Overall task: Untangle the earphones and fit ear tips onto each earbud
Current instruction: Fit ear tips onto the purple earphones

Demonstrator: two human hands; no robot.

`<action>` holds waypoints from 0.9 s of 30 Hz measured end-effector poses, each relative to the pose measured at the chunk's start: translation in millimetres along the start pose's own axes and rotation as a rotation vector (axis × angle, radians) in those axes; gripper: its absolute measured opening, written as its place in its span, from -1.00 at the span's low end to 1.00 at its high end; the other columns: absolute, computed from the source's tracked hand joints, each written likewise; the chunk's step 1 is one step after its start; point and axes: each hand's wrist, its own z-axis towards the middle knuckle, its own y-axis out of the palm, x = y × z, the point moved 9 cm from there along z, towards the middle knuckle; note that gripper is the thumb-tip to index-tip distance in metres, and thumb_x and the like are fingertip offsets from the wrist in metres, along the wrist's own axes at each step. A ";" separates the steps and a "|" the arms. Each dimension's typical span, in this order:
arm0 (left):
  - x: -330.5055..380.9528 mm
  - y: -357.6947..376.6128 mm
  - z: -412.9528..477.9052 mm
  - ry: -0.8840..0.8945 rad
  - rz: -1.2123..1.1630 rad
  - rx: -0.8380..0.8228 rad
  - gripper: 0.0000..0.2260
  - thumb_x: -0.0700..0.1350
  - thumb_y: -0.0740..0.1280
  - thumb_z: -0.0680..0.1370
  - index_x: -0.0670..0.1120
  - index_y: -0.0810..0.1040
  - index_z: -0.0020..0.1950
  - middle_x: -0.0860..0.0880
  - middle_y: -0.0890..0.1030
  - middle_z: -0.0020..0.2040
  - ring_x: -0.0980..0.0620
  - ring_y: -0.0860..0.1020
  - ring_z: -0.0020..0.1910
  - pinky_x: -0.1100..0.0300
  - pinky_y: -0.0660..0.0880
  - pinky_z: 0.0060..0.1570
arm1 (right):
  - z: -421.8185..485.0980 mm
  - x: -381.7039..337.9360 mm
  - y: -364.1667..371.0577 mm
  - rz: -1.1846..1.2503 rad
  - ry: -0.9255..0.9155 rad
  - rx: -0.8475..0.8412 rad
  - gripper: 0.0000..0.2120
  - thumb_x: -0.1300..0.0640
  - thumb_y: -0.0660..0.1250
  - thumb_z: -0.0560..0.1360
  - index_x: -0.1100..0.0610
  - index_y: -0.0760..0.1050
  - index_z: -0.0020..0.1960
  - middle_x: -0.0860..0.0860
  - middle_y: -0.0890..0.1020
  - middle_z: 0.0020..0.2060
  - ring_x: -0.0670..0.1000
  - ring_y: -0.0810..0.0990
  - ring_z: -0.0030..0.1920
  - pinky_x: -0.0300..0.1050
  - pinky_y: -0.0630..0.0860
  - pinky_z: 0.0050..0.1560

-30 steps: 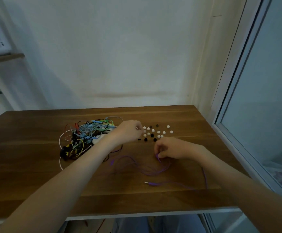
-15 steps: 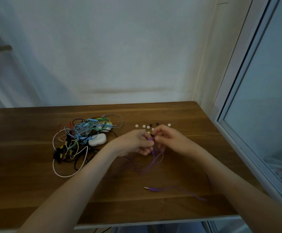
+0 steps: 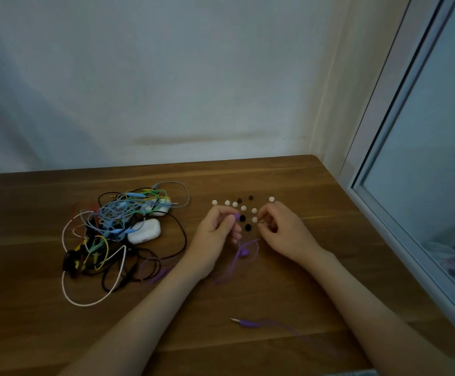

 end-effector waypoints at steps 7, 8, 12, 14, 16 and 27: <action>-5.2 2.8 4.7 -0.088 -0.118 -0.036 -0.91 -0.27 0.19 0.62 -0.15 0.48 0.06 -0.03 0.57 -0.30 0.10 0.54 -0.35 0.25 0.49 -0.30 | 1.9 6.7 1.9 -0.021 -0.013 0.001 -0.86 0.23 0.29 0.52 0.00 0.45 -0.01 -0.20 0.36 -0.08 -0.24 0.39 -0.06 -0.44 0.33 -0.10; -4.7 3.6 4.1 -0.090 -0.117 -0.046 -0.91 -0.27 0.20 0.62 -0.14 0.48 0.05 -0.03 0.58 -0.30 0.10 0.55 -0.34 0.25 0.48 -0.29 | 2.2 7.6 0.9 -0.020 -0.009 0.002 -0.85 0.23 0.29 0.51 -0.01 0.44 -0.01 -0.22 0.35 -0.09 -0.25 0.39 -0.06 -0.45 0.33 -0.11; -2.4 2.1 1.8 -0.096 -0.129 -0.059 -0.91 -0.27 0.22 0.61 -0.15 0.50 0.05 -0.04 0.57 -0.29 0.08 0.54 -0.34 0.25 0.47 -0.30 | 3.4 8.7 0.5 0.013 0.019 -0.013 -0.80 0.24 0.31 0.49 -0.03 0.42 0.01 -0.24 0.35 -0.08 -0.25 0.41 -0.06 -0.43 0.35 -0.14; -1.1 2.0 1.1 -0.099 -0.131 -0.060 -0.90 -0.27 0.22 0.61 -0.15 0.51 0.05 -0.04 0.57 -0.30 0.09 0.53 -0.35 0.25 0.47 -0.31 | 2.9 8.6 -1.7 0.055 0.024 -0.006 -0.76 0.29 0.29 0.48 -0.02 0.42 0.04 -0.22 0.36 -0.06 -0.24 0.43 -0.06 -0.44 0.37 -0.15; -0.6 1.7 0.7 -0.103 -0.133 -0.059 -0.90 -0.27 0.22 0.61 -0.15 0.51 0.05 -0.03 0.57 -0.30 0.10 0.53 -0.35 0.25 0.47 -0.31 | 2.6 9.6 -6.1 0.078 0.028 0.029 -0.73 0.33 0.27 0.47 -0.01 0.42 0.04 -0.18 0.37 -0.06 -0.23 0.45 -0.08 -0.46 0.38 -0.14; -1.3 3.2 1.6 -0.116 -0.150 -0.066 -0.89 -0.26 0.22 0.61 -0.12 0.52 0.03 -0.03 0.58 -0.29 0.08 0.53 -0.34 0.24 0.47 -0.30 | 6.7 20.4 -3.4 -0.057 0.074 0.060 -0.86 0.26 0.25 0.54 0.07 0.49 0.04 -0.14 0.40 -0.04 -0.16 0.42 0.01 -0.44 0.33 -0.11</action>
